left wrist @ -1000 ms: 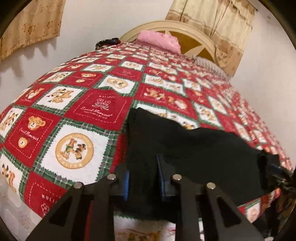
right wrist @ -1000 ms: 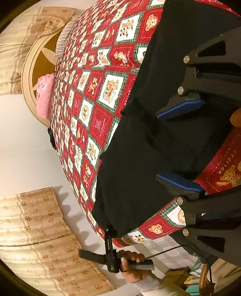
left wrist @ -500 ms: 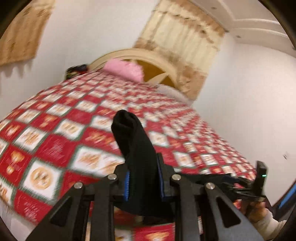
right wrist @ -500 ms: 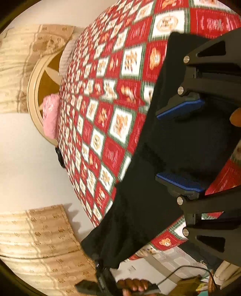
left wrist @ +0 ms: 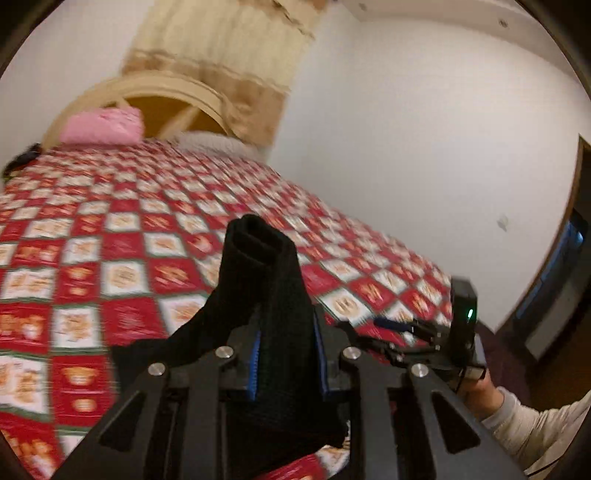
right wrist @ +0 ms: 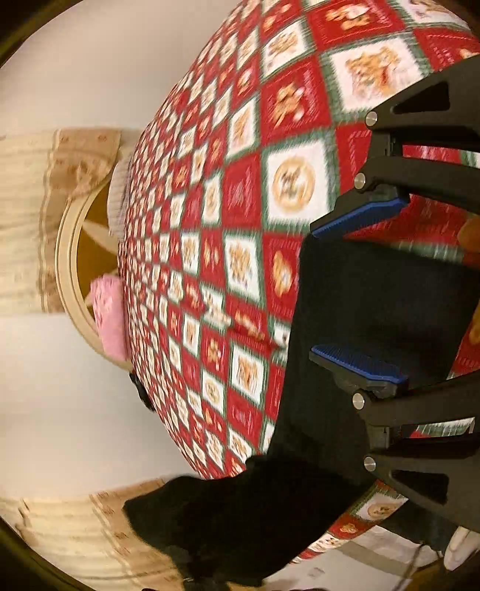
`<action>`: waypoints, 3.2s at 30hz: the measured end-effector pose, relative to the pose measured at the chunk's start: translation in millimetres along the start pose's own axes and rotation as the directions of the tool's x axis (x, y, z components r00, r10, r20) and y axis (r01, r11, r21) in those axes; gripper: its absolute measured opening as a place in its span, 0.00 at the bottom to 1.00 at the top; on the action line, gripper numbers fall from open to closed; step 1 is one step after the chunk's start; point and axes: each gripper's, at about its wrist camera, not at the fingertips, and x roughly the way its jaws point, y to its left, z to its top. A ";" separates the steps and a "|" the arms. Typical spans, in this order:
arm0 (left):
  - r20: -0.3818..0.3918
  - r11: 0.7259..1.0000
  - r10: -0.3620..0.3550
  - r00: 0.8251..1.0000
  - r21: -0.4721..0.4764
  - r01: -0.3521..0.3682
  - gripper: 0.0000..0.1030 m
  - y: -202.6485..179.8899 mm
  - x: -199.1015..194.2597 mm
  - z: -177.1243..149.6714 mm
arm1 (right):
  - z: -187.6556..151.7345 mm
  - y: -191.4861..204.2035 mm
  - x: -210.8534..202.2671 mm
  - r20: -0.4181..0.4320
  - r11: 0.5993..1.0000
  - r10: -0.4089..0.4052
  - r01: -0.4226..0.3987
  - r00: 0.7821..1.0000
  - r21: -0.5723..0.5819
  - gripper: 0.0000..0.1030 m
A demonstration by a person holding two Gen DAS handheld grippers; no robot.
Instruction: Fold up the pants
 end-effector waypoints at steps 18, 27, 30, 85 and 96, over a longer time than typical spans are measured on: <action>-0.171 0.977 0.133 0.976 0.187 -0.100 0.23 -62.4 114.0 -55.5 | -17.5 -46.7 1.2 -0.019 0.987 0.055 -0.052 0.998 0.155 0.60; -0.173 0.981 0.116 0.978 0.171 -0.086 0.26 -61.6 120.0 -57.7 | -12.8 -37.7 -2.7 -0.009 0.982 0.053 -0.050 0.999 0.180 0.60; -0.168 0.985 0.096 0.981 0.161 -0.069 0.27 -62.8 118.3 -55.9 | -11.2 -34.0 -4.1 -0.015 0.984 0.049 -0.046 0.999 0.174 0.60; -0.084 0.930 0.366 0.927 0.066 -0.361 0.70 46.7 43.0 -83.7 | -25.1 -28.0 18.5 -0.156 0.936 0.219 -0.162 0.963 0.313 0.13; -0.084 0.928 0.372 0.924 0.066 -0.368 0.72 45.1 44.5 -83.8 | -15.8 -31.4 -11.6 -0.067 0.965 0.085 -0.066 0.994 0.255 0.18</action>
